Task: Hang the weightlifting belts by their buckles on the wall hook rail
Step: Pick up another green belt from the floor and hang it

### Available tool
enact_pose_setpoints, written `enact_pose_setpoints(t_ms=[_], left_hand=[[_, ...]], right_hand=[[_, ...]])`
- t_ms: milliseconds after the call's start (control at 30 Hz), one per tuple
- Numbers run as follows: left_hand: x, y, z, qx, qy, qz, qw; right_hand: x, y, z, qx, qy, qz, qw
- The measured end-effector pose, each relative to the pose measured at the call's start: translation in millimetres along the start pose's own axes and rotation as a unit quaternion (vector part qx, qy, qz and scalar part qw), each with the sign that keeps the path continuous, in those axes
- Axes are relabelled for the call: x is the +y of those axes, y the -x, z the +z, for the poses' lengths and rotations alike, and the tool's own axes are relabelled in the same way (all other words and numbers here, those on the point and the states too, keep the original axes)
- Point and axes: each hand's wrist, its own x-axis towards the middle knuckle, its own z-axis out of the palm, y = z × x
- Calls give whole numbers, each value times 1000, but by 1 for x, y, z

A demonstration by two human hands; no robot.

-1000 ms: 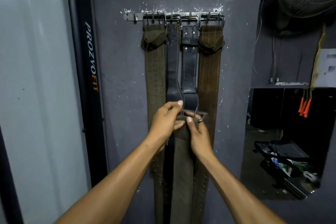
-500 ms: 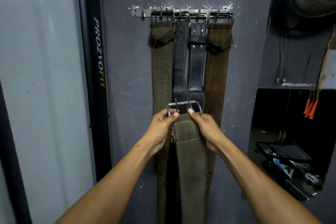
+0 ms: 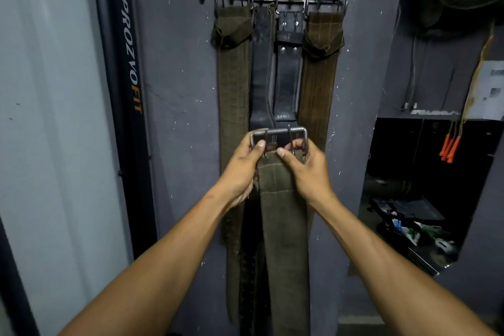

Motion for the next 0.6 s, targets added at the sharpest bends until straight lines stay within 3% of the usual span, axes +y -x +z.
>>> enact_pose_setpoints(t_ms=[100,200,433,600], left_hand=[[-16,6,-1,-41,-4,-24,999],[-55,27,-11,-52,-82,-72,993],[-184,118,-59,-22,-166,-258,951],[-194,127,-77,-21,-194,-280,940]], right_hand=[[-8,-14,-5,35,-6,10,999],[-22,-30,-10,50,-15,10,999],[-49,-69,-24,89,-48,20,995],[-49,-73,-25,99,-49,31,993]])
